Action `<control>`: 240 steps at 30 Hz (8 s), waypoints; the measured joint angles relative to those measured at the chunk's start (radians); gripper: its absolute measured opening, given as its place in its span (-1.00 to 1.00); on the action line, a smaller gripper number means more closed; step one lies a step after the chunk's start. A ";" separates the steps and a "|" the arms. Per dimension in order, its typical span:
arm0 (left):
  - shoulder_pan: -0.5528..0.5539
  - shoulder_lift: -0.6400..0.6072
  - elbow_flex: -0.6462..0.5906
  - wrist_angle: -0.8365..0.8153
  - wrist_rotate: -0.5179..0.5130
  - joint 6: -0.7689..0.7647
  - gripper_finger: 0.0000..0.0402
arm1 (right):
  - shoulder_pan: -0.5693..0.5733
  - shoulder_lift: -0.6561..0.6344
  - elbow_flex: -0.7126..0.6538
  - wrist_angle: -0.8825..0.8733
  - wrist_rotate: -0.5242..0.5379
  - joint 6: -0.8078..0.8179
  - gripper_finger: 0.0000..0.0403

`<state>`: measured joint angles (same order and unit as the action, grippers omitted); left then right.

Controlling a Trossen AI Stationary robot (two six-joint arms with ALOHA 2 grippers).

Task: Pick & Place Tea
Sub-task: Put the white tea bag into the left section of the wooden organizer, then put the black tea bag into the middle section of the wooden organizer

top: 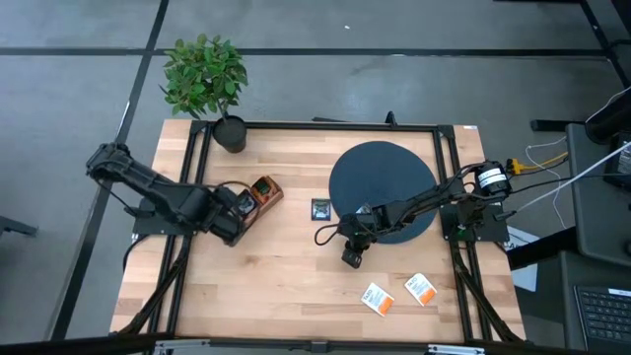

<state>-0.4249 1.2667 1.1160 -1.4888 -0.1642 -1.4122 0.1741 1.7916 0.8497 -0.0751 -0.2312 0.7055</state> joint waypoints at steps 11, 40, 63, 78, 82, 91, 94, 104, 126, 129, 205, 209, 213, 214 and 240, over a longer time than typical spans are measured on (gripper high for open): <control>0.139 0.000 -0.031 -0.001 0.013 0.174 -0.99 | 0.000 0.000 0.000 0.000 0.001 0.019 -0.93; 0.152 0.001 -0.298 0.185 0.024 0.185 -0.99 | 0.000 0.000 -0.001 0.000 0.002 0.019 -0.93; 0.152 0.001 -0.295 0.187 0.024 0.221 -0.64 | 0.000 0.000 -0.001 0.000 0.002 0.019 -0.93; 0.152 0.001 -0.132 0.181 -0.099 0.192 -0.61 | 0.000 0.000 -0.001 0.000 -0.001 0.019 -0.93; 0.152 0.001 -0.079 0.263 -0.164 0.154 -0.59 | 0.000 0.000 -0.001 0.001 0.000 0.012 -0.93; 0.152 0.024 -0.076 0.744 -0.203 0.256 -0.62 | -0.017 -0.013 -0.001 0.037 0.037 -0.032 -0.93; 0.152 0.058 -0.076 0.845 -0.220 0.280 -0.63 | -0.014 -0.056 0.041 -0.011 0.112 -0.090 -0.96; 0.153 0.196 -0.077 0.905 -0.172 0.259 -0.63 | -0.055 -0.097 0.181 -0.221 0.313 -0.275 -0.95; 0.093 -0.016 -0.051 0.886 -0.130 0.518 -0.63 | -0.211 0.221 0.429 -0.257 0.210 -0.325 -0.94; 0.093 -0.016 -0.051 0.885 -0.133 0.532 -0.63 | -0.197 0.227 0.420 -0.261 0.163 -0.325 -0.97; 0.123 0.059 -0.051 0.892 -0.060 0.510 -0.63 | -0.052 -0.192 0.045 -0.022 -0.124 -0.249 -0.96; 0.116 0.164 -0.051 0.934 0.000 0.439 -0.63 | -0.029 -0.311 -0.107 0.132 -0.039 -0.067 -0.93; 0.119 0.291 -0.051 1.043 0.059 0.323 -0.63 | -0.001 -0.346 -0.144 0.133 0.054 0.014 -0.97; 0.119 0.324 -0.051 1.072 0.074 0.290 -0.63 | 0.005 -0.346 -0.147 0.126 0.054 0.020 -0.98; 0.033 0.634 -0.052 1.366 0.051 -0.191 -0.63 | 0.193 -0.173 -0.140 0.225 0.204 0.127 -0.96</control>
<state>-0.3920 1.9007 1.0641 -0.1225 -0.1130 -1.6030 0.3676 1.6182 0.7094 0.1501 -0.0276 0.8329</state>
